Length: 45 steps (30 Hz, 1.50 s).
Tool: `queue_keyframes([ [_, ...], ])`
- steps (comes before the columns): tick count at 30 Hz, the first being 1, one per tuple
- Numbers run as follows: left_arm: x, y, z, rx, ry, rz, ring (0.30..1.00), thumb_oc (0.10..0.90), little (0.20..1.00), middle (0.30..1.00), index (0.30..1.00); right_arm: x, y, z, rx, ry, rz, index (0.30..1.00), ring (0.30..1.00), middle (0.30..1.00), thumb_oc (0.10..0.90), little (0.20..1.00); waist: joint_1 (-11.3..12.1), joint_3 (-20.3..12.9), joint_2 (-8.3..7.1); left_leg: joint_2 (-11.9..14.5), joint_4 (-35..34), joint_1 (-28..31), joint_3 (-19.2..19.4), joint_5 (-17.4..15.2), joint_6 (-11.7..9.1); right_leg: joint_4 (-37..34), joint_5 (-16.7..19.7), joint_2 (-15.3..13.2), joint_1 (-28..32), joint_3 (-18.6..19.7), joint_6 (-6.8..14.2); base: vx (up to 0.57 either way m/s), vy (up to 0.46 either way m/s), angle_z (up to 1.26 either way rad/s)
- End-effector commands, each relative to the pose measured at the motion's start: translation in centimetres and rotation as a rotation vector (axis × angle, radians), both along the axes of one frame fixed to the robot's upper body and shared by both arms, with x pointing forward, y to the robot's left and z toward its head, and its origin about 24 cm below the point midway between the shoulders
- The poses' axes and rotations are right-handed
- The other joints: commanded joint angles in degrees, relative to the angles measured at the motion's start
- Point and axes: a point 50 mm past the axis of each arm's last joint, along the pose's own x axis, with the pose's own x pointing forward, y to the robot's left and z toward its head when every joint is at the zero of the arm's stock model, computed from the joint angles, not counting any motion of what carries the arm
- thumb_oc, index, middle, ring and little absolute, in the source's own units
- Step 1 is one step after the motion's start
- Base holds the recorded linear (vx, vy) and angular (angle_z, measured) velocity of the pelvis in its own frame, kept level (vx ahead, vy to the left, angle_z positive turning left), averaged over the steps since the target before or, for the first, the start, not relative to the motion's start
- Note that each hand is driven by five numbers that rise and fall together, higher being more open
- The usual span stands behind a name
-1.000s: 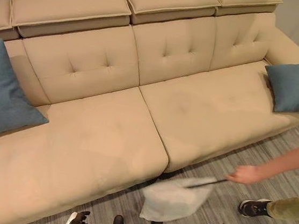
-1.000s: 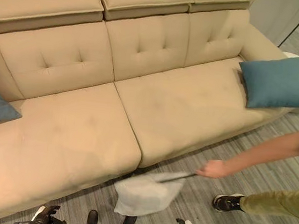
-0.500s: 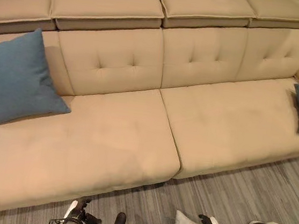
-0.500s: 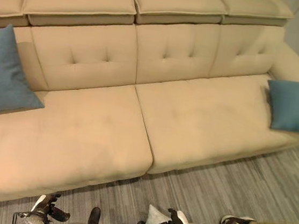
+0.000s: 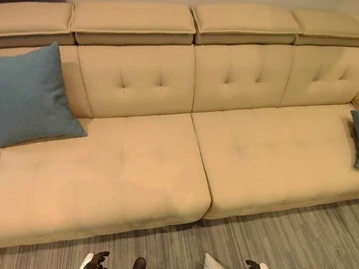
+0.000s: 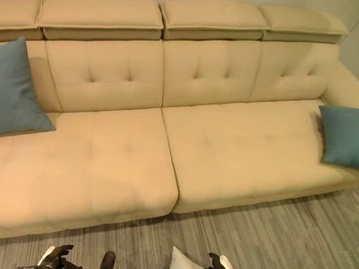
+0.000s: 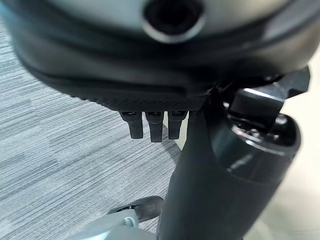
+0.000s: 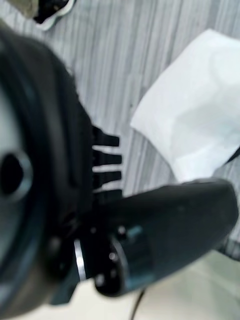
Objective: Pick up all the scattered cushions and arrange them neatly on the sofa.
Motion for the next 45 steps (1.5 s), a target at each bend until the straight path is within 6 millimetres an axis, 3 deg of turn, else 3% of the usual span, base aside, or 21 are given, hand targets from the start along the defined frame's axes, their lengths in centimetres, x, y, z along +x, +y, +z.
queue_keyframes([
  [1,1.4,-0.4,0.2,0.005,-0.015,-0.054,0.9,0.8,0.9,0.9,0.9,0.9,-1.2,0.6,-0.043,-0.039,-0.02,0.9,0.9,0.9,0.8,0.9,-0.16,-0.02,-2.17,-0.67,0.01,-0.4,1.68,-3.17,0.29,2.66,-5.21,-2.34,1.72,0.36,2.63,0.04,0.02,-0.04],
  [15,-0.3,1.1,-0.1,0.044,0.059,-0.048,0.9,0.8,0.9,0.9,0.9,0.5,0.0,0.0,-0.01,0.023,0.024,0.9,0.9,0.9,0.8,0.9,-1.96,-1.16,-3.0,-2.17,1.35,2.41,6.11,-7.08,2.26,3.47,-3.44,-4.38,0.92,5.61,4.09,0.03,0.061,-0.2],
  [21,1.4,1.1,0.4,0.05,0.01,-0.065,0.9,0.8,0.9,0.9,0.9,0.9,-0.1,0.2,-0.01,0.016,0.016,0.9,0.9,0.9,0.8,0.9,-2.89,-0.35,-2.66,-4.1,2.38,1.51,8.05,-8.45,4.23,5.53,-0.62,-6.56,-3.72,9.09,6.22,-0.05,0.155,-0.35],
  [25,1.9,1.0,0.6,0.058,-0.004,-0.09,0.9,0.8,0.9,0.9,0.9,0.7,-0.3,0.2,-0.016,0.013,-0.001,0.9,0.9,0.9,0.8,0.9,-3.09,0.74,-2.68,-4.81,1.11,1.64,9.4,-8.14,4.88,8.7,2.43,-7.39,-7.59,9.01,7.6,-0.1,0.151,-0.36],
  [27,2.4,1.1,0.8,0.066,-0.02,-0.102,0.9,0.8,0.9,0.9,0.9,1.0,-0.3,0.3,-0.017,-0.003,-0.006,0.9,0.9,0.9,0.8,0.9,-2.68,1.81,-2.41,-4.51,0.57,1.53,10.37,-7.85,5.06,10.52,2.46,-7.67,-9.16,6.52,7.64,-0.1,0.102,-0.51],
  [28,2.7,1.1,0.9,0.069,-0.028,-0.11,0.9,0.8,0.9,0.9,0.9,0.8,-0.3,0.3,-0.02,-0.003,-0.006,0.9,0.9,0.9,0.8,0.9,-2.12,2.19,-2.39,-4.38,0.4,1.55,11.07,-7.98,5.13,10.73,1.97,-8.34,-9.08,3.44,7.21,-0.08,0.089,-0.7],
  [29,2.7,1.1,0.9,0.069,-0.028,-0.11,0.9,0.8,0.9,0.9,0.9,0.8,-0.3,0.3,-0.02,-0.003,-0.007,0.9,0.9,0.9,0.8,0.9,-2.14,2.26,-2.4,-4.39,0.41,1.62,11.03,-7.99,5.13,10.75,1.93,-8.36,-9.0,3.39,7.22,-0.12,0.102,-0.7],
  [30,3.1,1.3,1.2,0.074,-0.041,-0.112,0.9,0.8,0.9,0.9,0.9,0.7,-0.2,0.3,-0.023,-0.003,-0.005,0.9,0.9,0.9,0.8,0.9,-0.92,2.99,-2.37,-4.36,0.58,1.72,12.41,-8.21,5.33,12.45,1.02,-9.85,-8.87,-4.07,6.19,-0.11,0.083,-0.72],
  [31,3.3,1.4,1.3,0.076,-0.046,-0.113,0.9,0.8,0.9,0.9,0.9,0.5,-0.4,0.2,-0.03,0.004,-0.003,0.9,0.9,0.9,0.8,0.9,-0.55,3.27,-2.29,-4.3,0.82,1.72,12.83,-8.21,5.54,13.83,-0.14,-10.14,-8.38,-6.79,5.75,-0.15,0.112,-0.54],
  [33,3.3,1.6,1.3,0.081,-0.048,-0.112,0.9,0.8,0.9,0.9,0.9,0.2,-0.6,0.2,-0.042,0.018,-0.002,0.9,0.9,0.9,0.8,0.9,-0.39,3.91,-2.13,-4.23,1.69,1.34,13.47,-7.86,6.17,18.53,-2.58,-8.97,-8.29,-7.64,4.98,-0.14,0.074,-0.41],
  [34,3.0,1.7,1.2,0.081,-0.038,-0.104,0.9,0.8,0.9,0.9,0.9,0.1,-0.7,0.1,-0.041,0.02,-0.003,0.9,0.9,0.9,0.8,0.9,-0.29,3.88,-1.94,-4.17,1.98,0.89,14.5,-7.35,6.53,21.55,-4.88,-6.97,-7.51,-6.79,4.7,-0.12,0.051,-0.23],
  [38,2.1,1.8,1.0,0.078,-0.016,-0.089,0.9,0.8,0.9,0.9,0.9,-0.1,-0.7,0.1,-0.043,0.023,0.001,0.9,0.9,0.9,0.8,0.9,0.59,3.28,-1.92,-4.18,2.24,-0.16,16.42,-6.79,6.58,21.6,-7.98,-4.44,-4.8,-7.26,3.77,-0.14,-0.004,-0.3],
  [39,1.7,1.6,0.8,0.072,-0.009,-0.082,0.9,0.8,0.9,0.9,0.9,-0.1,-0.7,0.1,-0.046,0.024,0.0,0.9,0.9,0.9,0.8,0.9,1.49,2.8,-2.35,-4.51,2.5,-0.93,17.69,-6.18,6.15,16.41,-8.91,-2.96,-2.45,-7.68,2.78,-0.08,-0.054,-0.32],
  [40,1.7,1.6,0.8,0.072,-0.009,-0.082,0.9,0.8,0.9,0.9,0.9,-0.1,-0.7,0.1,-0.046,0.024,0.0,0.9,0.9,0.9,0.8,0.9,1.49,2.8,-2.34,-4.49,2.5,-0.92,17.68,-6.18,6.14,16.33,-8.87,-2.92,-2.41,-7.68,2.77,-0.14,-0.142,-0.27],
  [41,1.4,1.1,0.6,0.055,-0.004,-0.073,0.9,0.8,0.9,0.9,0.9,-0.2,-0.9,0.2,-0.048,0.015,-0.014,0.9,0.9,0.9,0.8,0.9,1.26,2.4,-2.43,-4.56,2.73,-1.99,17.7,-5.5,5.54,11.62,-9.07,-0.85,-1.68,-5.42,2.22,-0.06,-0.089,-0.25],
  [45,1.5,0.0,0.3,0.026,-0.004,-0.101,0.9,0.8,0.9,0.9,0.9,0.0,-1.7,0.5,-0.06,-0.007,-0.041,0.9,0.9,0.9,0.8,0.9,0.38,2.72,-1.39,-4.37,4.46,-3.87,16.95,-4.77,4.46,6.67,-8.09,0.41,-0.29,-4.56,1.31,-0.1,-0.064,-0.32],
])
